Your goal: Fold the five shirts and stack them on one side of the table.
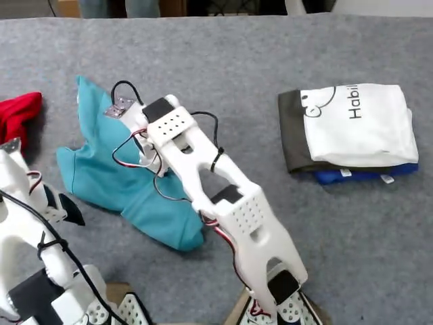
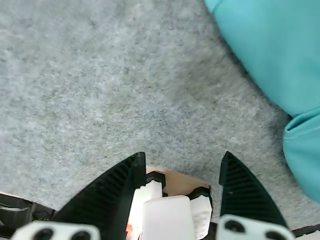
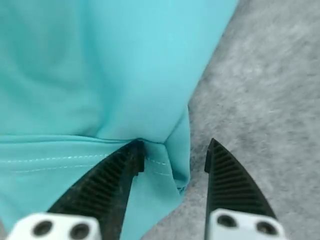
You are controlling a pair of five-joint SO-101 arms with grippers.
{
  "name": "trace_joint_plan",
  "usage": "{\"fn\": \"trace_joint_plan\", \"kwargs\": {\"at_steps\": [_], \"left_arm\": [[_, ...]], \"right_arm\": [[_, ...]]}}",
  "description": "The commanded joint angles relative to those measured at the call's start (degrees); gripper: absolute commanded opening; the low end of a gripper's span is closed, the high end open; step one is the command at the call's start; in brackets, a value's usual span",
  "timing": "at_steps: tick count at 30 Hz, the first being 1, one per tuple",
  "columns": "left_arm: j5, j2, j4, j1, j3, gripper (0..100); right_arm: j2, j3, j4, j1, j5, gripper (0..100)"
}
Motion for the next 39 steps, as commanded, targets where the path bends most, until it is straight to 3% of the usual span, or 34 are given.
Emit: {"fn": "trace_joint_plan", "kwargs": {"at_steps": [1, 7, 15, 24, 31, 39], "left_arm": [[0.3, -1.7, -0.5, -1.2, 0.0, 26], [0.3, -1.7, -0.4, -0.9, -0.2, 26], [0.3, -1.7, -0.3, -1.1, -0.5, 26], [0.3, -1.7, -0.3, -1.4, -0.5, 26], [0.3, -1.7, -0.2, -1.4, -0.6, 26], [0.5, -1.8, -0.2, -0.9, -1.3, 26]], "right_arm": [[1.5, -7.4, 3.9, -0.3, -0.6, 21.1], [3.6, -13.4, 8.4, -0.3, -0.2, 8.4], [3.5, -13.6, 8.9, -0.2, -0.3, 9.8], [3.4, -14.2, 8.9, 1.0, -0.7, 2.5], [-3.6, -14.1, 8.9, 6.3, -4.6, 1.4], [-14.3, -14.2, 5.8, 18.3, -7.2, 1.4]]}}
